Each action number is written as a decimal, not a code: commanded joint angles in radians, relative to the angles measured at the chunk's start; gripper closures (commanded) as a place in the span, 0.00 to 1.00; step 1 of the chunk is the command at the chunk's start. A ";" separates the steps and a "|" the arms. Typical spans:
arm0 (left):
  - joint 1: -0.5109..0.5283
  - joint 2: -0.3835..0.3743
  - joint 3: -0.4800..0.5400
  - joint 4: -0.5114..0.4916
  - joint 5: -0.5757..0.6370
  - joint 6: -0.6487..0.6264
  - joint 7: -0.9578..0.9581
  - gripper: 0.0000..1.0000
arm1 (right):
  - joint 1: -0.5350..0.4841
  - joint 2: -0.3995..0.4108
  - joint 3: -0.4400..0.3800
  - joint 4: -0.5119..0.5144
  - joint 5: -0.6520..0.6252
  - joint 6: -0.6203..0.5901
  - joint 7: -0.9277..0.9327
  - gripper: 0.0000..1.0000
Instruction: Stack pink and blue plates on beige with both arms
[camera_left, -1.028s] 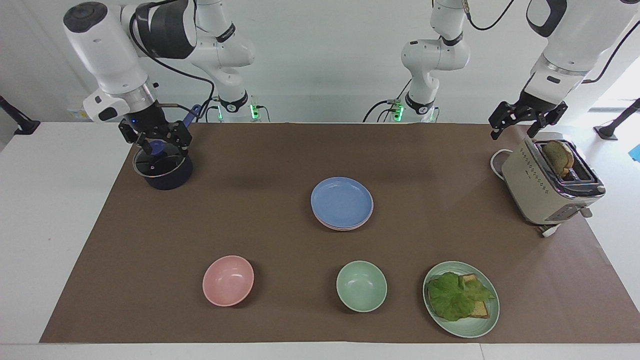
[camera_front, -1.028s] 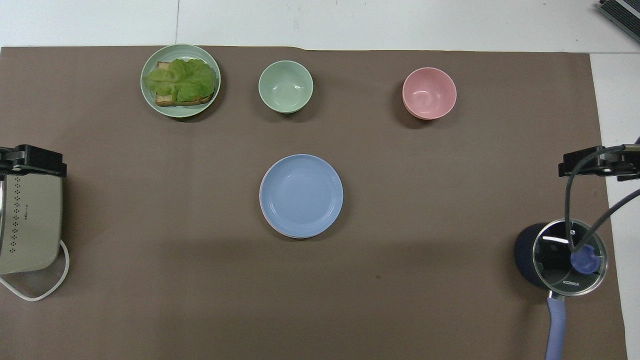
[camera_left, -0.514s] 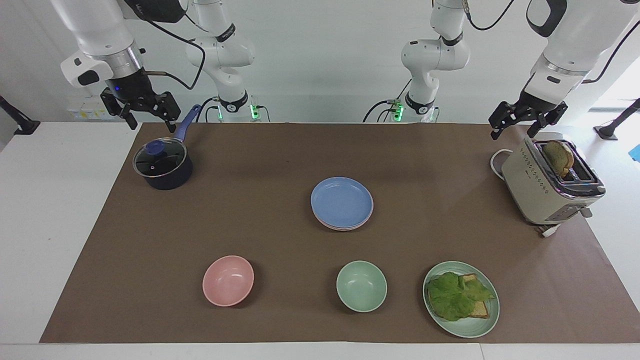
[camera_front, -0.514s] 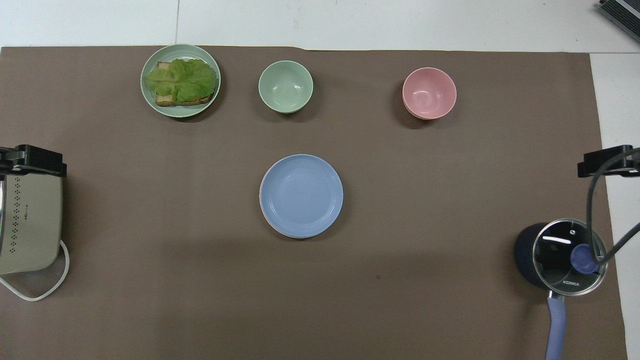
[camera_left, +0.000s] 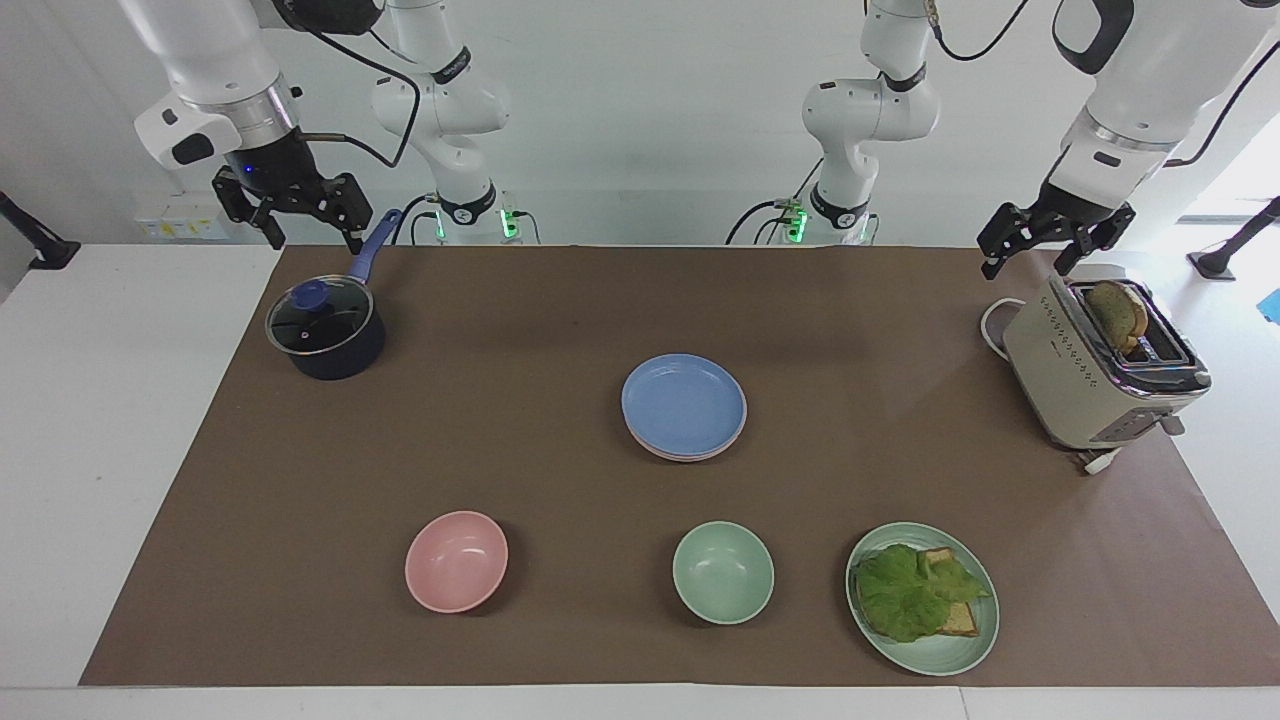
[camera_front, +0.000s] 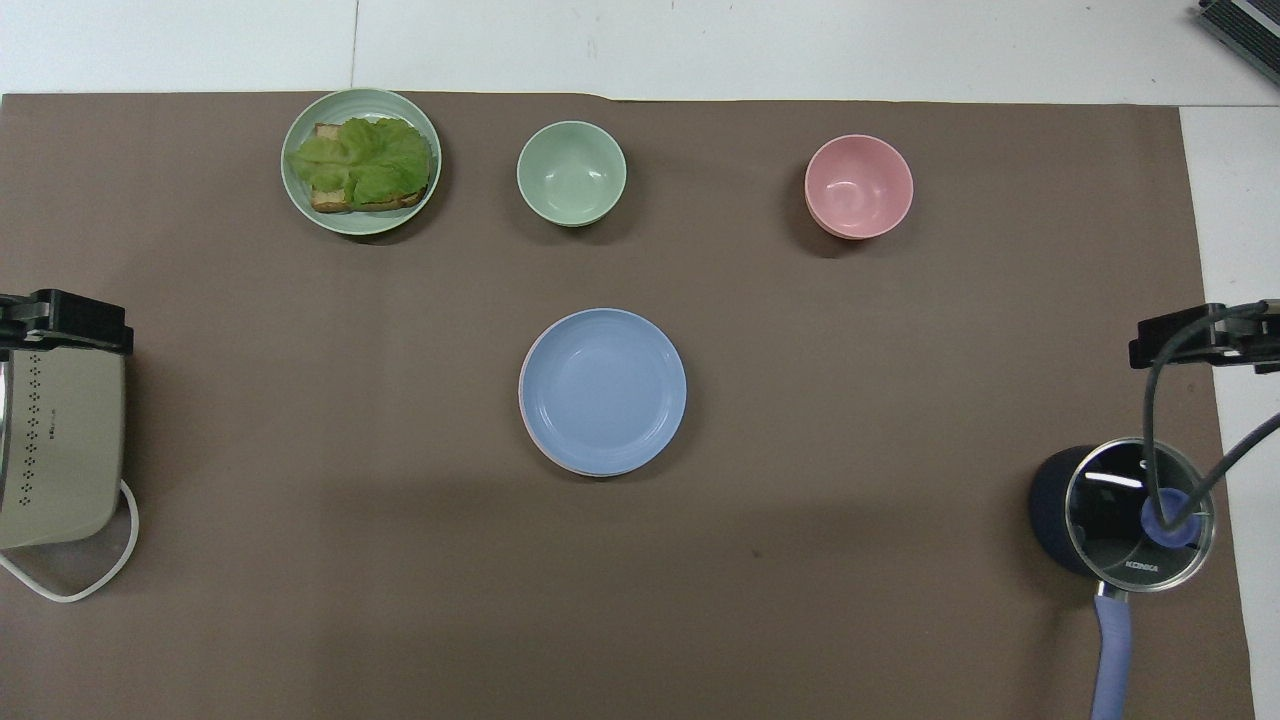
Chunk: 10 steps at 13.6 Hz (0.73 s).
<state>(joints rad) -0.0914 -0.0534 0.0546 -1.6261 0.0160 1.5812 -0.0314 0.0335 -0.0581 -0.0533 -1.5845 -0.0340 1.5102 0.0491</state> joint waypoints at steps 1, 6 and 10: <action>0.009 -0.029 -0.006 -0.034 0.012 0.011 0.002 0.00 | -0.001 -0.026 0.001 -0.028 0.009 -0.007 -0.025 0.00; 0.009 -0.029 -0.006 -0.034 0.012 0.011 0.002 0.00 | -0.001 -0.026 0.001 -0.025 0.016 -0.021 -0.025 0.00; 0.009 -0.029 -0.006 -0.034 0.012 0.011 0.002 0.00 | -0.001 -0.029 0.001 -0.031 0.022 -0.024 -0.025 0.00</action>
<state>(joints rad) -0.0914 -0.0534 0.0546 -1.6261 0.0160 1.5812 -0.0314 0.0336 -0.0597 -0.0527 -1.5866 -0.0283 1.4929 0.0491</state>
